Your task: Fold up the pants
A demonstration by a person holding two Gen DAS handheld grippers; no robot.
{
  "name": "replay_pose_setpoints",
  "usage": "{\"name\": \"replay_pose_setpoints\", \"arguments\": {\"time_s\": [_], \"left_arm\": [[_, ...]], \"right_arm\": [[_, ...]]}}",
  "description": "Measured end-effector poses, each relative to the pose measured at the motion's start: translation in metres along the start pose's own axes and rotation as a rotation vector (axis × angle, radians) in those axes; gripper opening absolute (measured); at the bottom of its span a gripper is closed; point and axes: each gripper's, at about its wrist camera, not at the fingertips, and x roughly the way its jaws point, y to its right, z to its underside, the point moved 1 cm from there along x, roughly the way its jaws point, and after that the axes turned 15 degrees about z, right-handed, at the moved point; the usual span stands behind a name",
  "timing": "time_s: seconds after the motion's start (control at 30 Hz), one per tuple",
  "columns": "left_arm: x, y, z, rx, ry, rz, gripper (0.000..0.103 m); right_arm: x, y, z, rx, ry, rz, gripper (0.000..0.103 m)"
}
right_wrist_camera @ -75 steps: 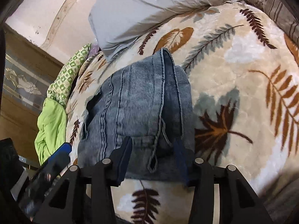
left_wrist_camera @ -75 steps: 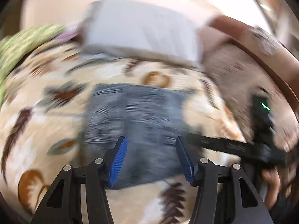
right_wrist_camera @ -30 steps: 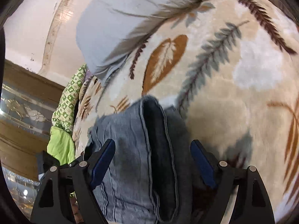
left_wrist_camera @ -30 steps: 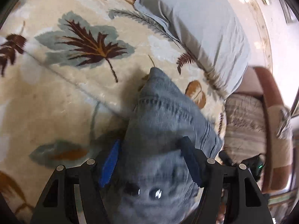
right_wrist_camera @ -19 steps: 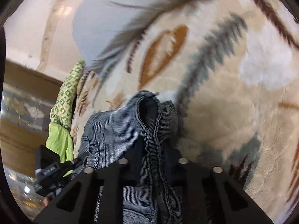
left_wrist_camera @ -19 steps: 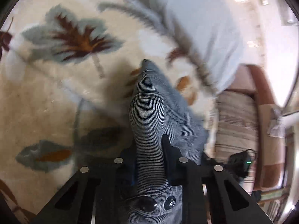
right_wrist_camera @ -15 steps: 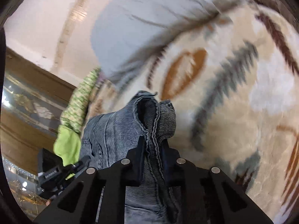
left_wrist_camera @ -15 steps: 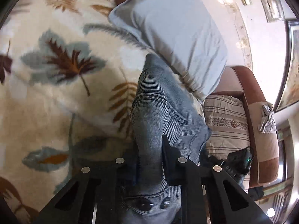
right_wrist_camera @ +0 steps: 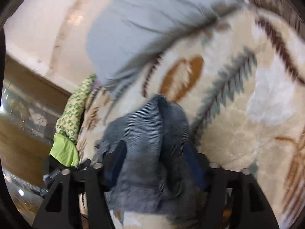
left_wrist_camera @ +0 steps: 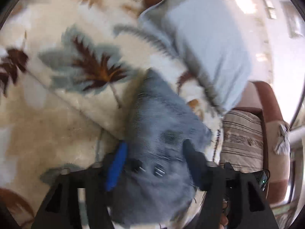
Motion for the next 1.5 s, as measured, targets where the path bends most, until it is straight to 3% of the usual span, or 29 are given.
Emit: {"name": "replay_pose_setpoints", "arguments": {"time_s": [0.1, 0.13, 0.23, 0.3, 0.47, 0.53, 0.57, 0.6, 0.7, 0.8, 0.87, 0.93, 0.97, 1.03, 1.13, 1.17, 1.2, 1.23, 1.27, 1.33, 1.5], "left_arm": [[-0.013, 0.016, 0.022, 0.071, -0.014, -0.007, 0.067], [-0.015, 0.017, 0.032, 0.088, -0.017, -0.052, 0.067], [-0.015, 0.009, 0.054, 0.076, -0.036, -0.093, 0.065], [-0.006, 0.004, 0.064, 0.05, -0.086, -0.107, 0.056], [0.015, 0.009, 0.073, 0.142, -0.066, -0.243, 0.054], [0.023, 0.012, 0.077, 0.174, -0.071, -0.281, 0.053], [0.024, 0.016, 0.078, 0.19, -0.075, -0.297, 0.051], [0.023, 0.02, 0.081, 0.211, -0.071, -0.305, 0.046], [0.008, 0.038, 0.085, 0.248, -0.042, -0.253, 0.041], [0.011, 0.032, 0.085, 0.239, -0.065, -0.286, 0.04], [0.021, 0.017, 0.085, 0.216, -0.105, -0.33, 0.044], [0.025, 0.018, 0.086, 0.229, -0.096, -0.345, 0.045], [0.027, 0.021, 0.086, 0.238, -0.093, -0.353, 0.045], [0.028, 0.026, 0.088, 0.267, -0.089, -0.371, 0.045], [0.018, 0.033, 0.088, 0.252, -0.07, -0.325, 0.044], [0.011, 0.036, 0.087, 0.254, -0.054, -0.304, 0.045], [0.005, 0.04, 0.087, 0.261, -0.033, -0.274, 0.046], [0.0, 0.041, 0.085, 0.269, -0.026, -0.252, 0.048], [-0.005, 0.042, 0.084, 0.273, -0.023, -0.234, 0.054], [-0.001, 0.035, 0.082, 0.248, -0.033, -0.238, 0.062], [0.014, 0.005, 0.075, 0.114, -0.099, -0.214, 0.061]], "right_arm": [[-0.021, -0.01, 0.021, -0.057, 0.003, -0.021, 0.071], [-0.026, -0.012, 0.027, -0.068, 0.004, -0.029, 0.069], [-0.029, -0.018, 0.04, -0.108, -0.017, -0.008, 0.061], [-0.016, -0.018, 0.046, -0.125, -0.057, 0.047, 0.055], [0.028, -0.013, 0.064, -0.13, -0.221, 0.144, 0.047], [0.031, -0.013, 0.065, -0.144, -0.21, 0.177, 0.03], [0.029, -0.015, 0.064, -0.161, -0.199, 0.178, 0.008], [0.026, -0.017, 0.064, -0.167, -0.202, 0.159, 0.004], [0.001, -0.029, 0.062, -0.223, -0.12, 0.183, 0.004], [-0.02, -0.03, 0.056, -0.219, -0.064, 0.174, 0.004], [-0.002, -0.017, 0.055, -0.183, -0.124, 0.183, 0.004], [0.026, -0.006, 0.064, -0.153, -0.212, 0.216, 0.004], [0.028, -0.008, 0.064, -0.159, -0.211, 0.228, 0.004], [0.02, -0.016, 0.06, -0.194, -0.177, 0.237, 0.005], [0.012, -0.01, 0.056, -0.148, -0.183, 0.192, 0.015], [0.007, -0.007, 0.054, -0.118, -0.175, 0.163, 0.029], [-0.002, -0.004, 0.049, -0.085, -0.149, 0.12, 0.053], [-0.007, -0.002, 0.047, -0.07, -0.127, 0.098, 0.066], [-0.016, 0.002, 0.04, -0.045, -0.087, 0.077, 0.084], [-0.018, 0.011, 0.034, -0.01, -0.069, 0.066, 0.087], [0.027, 0.04, 0.035, 0.131, -0.228, 0.049, 0.087]]}}
